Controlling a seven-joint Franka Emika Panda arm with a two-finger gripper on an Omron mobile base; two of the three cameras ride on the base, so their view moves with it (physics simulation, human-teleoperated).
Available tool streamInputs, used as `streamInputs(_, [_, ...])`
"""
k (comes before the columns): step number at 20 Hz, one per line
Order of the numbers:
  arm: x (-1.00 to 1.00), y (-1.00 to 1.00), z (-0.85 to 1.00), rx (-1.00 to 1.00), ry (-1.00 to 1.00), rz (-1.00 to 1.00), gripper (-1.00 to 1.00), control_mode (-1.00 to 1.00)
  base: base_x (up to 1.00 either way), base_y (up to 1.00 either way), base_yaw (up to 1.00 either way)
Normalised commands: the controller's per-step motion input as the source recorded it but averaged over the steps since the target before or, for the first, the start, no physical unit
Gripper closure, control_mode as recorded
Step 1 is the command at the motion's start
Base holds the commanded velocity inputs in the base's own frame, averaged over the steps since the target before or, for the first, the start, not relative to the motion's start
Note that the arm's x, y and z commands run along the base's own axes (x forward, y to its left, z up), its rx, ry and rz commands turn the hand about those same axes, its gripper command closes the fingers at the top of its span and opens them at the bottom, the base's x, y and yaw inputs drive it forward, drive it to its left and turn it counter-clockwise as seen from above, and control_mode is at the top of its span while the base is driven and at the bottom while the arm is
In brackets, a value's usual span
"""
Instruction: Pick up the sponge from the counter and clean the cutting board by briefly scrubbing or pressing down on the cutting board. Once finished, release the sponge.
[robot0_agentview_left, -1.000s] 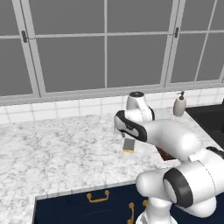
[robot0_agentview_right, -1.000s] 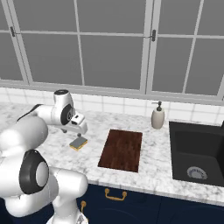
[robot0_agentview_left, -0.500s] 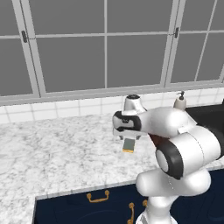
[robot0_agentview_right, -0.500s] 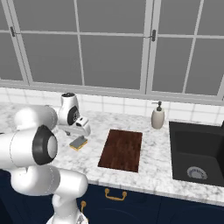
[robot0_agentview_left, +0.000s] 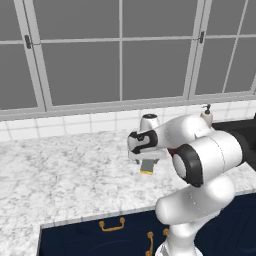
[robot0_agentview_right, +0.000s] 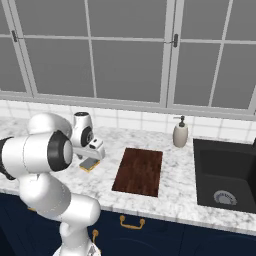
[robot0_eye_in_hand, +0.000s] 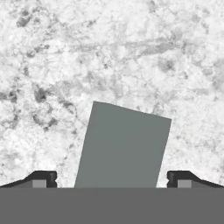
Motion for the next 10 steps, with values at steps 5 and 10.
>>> streamInputs(5, [0.03,0.0,-0.19,0.0,0.0,0.0,-1.0,-1.0,0.0,0.0,0.0])
streamInputs(10, [0.0,-0.04,-0.16,0.0,0.0,0.0,-1.0,-1.0,0.0,0.0,0.0])
